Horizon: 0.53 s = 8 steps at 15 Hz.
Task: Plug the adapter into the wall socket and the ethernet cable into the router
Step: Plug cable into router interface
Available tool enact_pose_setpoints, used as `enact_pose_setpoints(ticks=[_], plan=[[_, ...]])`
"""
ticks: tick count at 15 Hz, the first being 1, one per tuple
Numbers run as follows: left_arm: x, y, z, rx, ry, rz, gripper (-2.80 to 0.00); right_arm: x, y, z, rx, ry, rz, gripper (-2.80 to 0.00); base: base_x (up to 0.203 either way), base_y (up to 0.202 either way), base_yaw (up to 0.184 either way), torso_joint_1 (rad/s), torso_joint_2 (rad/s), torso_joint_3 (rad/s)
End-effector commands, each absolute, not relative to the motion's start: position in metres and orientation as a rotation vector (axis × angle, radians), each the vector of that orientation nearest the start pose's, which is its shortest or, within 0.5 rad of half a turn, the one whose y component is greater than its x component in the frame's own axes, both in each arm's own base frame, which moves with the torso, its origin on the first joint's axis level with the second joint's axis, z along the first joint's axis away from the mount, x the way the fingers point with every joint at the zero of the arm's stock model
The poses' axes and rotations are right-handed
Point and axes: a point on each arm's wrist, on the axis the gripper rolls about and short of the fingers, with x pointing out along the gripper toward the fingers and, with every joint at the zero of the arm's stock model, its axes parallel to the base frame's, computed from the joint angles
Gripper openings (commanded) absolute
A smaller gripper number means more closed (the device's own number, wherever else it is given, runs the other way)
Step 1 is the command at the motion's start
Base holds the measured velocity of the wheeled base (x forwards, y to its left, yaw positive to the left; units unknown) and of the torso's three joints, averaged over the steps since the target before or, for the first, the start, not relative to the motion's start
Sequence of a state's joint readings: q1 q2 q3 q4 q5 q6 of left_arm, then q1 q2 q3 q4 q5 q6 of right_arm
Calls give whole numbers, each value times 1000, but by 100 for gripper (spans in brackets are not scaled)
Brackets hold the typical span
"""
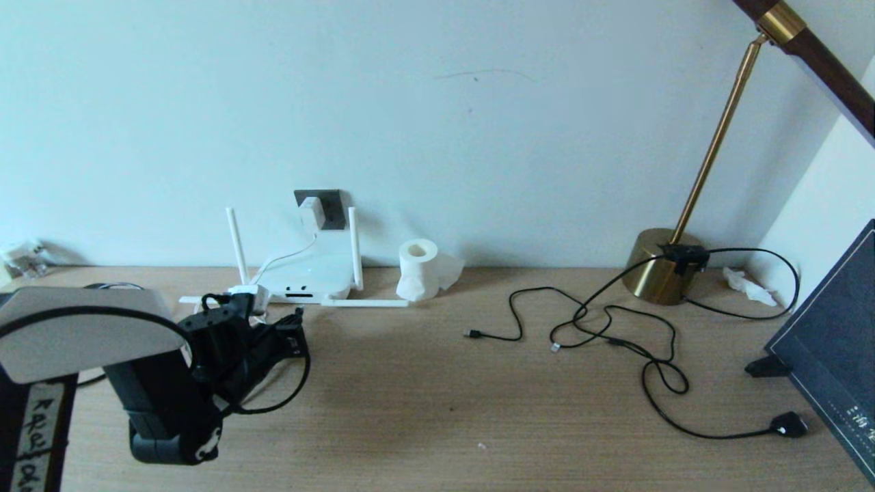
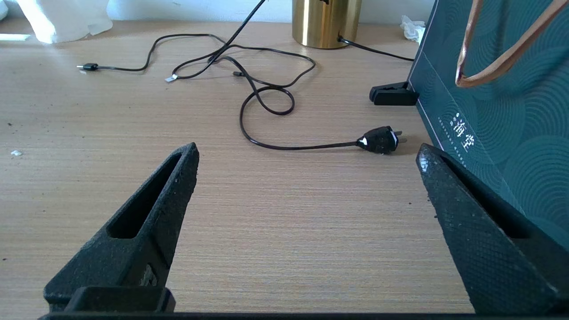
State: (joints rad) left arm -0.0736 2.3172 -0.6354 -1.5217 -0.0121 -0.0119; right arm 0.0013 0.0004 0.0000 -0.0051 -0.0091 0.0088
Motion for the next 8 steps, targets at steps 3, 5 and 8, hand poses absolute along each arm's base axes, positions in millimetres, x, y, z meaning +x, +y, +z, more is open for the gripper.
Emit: enact_pose_setpoints(ticks=[3, 5, 8], plan=[[361, -26, 25, -8, 142, -85, -280, -23, 0, 76, 9, -3, -8, 0, 0, 0, 0, 0, 0, 0], [363, -24, 26, -9, 135, -78, -280, -23, 0, 76, 9, -4, -8, 0, 0, 0, 0, 0, 0, 0], [366, -11, 30, -12, 117, -51, -280, -23, 0, 76, 9, -3, -8, 0, 0, 0, 0, 0, 0, 0]])
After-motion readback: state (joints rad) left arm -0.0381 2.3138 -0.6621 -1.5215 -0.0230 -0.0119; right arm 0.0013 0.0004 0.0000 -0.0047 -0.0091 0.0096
